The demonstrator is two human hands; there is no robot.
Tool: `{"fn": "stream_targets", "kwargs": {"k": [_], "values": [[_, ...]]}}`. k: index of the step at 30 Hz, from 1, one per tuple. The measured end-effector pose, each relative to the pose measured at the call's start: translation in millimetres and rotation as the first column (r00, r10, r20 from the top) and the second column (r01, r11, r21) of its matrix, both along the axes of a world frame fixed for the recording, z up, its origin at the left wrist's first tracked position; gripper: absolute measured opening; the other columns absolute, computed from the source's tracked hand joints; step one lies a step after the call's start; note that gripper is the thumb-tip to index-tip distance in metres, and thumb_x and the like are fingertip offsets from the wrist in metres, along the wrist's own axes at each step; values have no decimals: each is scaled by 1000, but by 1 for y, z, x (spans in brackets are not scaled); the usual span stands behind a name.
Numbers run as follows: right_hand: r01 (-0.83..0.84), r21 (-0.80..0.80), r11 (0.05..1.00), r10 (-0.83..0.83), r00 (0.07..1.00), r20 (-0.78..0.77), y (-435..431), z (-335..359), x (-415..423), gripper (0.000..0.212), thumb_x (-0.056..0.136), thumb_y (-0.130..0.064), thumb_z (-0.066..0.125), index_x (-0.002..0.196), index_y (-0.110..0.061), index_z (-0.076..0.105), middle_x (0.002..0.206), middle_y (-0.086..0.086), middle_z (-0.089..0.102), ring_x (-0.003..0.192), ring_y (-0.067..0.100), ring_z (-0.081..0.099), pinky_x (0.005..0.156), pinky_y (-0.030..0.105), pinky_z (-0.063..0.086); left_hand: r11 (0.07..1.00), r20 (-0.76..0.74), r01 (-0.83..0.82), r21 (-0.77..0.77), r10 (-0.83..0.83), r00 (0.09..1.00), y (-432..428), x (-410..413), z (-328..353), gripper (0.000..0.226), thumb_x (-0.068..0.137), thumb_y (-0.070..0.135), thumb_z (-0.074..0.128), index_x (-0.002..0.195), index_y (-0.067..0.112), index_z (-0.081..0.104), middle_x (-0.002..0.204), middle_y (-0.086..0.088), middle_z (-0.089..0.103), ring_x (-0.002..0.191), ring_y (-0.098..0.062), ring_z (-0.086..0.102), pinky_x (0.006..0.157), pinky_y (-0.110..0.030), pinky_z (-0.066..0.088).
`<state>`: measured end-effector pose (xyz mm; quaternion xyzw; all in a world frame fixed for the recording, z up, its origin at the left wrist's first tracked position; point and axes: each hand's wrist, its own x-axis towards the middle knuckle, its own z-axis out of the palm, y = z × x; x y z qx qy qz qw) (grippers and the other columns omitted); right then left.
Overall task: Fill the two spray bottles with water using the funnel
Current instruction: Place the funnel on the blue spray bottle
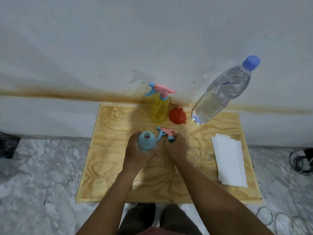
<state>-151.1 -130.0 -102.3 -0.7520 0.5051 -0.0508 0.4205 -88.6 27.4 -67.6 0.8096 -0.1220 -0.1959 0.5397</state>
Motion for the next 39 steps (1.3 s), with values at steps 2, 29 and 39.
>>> {"fn": "stream_targets", "kwargs": {"k": [2, 29, 39], "values": [[-1, -12, 1000, 1, 1000, 30, -2, -2, -5, 35, 86, -32, 69, 115, -16, 58, 105, -3, 58, 97, 16, 55, 79, 28, 42, 1000, 0, 5, 3, -5, 1000, 1, -1, 1, 80, 60, 37, 95, 127, 25, 53, 122, 9, 56, 108, -6, 58, 79, -10, 51], [-85, -178, 980, 92, 995, 32, -71, 37, 16, 47, 97, -37, 57, 138, -14, 51, 130, 10, 60, 118, 27, 58, 96, 40, 47, 998, 114, 8, 60, -15, 993, -6, 2, -2, 71, 61, 40, 93, 119, 23, 56, 112, 7, 60, 99, -11, 61, 75, -19, 52], [-68, -181, 981, 90, 989, 115, -103, 27, 56, 31, 95, -20, 60, 124, -8, 63, 121, 18, 62, 112, 33, 59, 87, 31, 45, 996, 51, -23, 83, 19, 999, -6, -3, 4, 79, 57, 57, 89, 122, 29, 53, 118, 9, 59, 105, -9, 60, 82, -24, 55]]}}
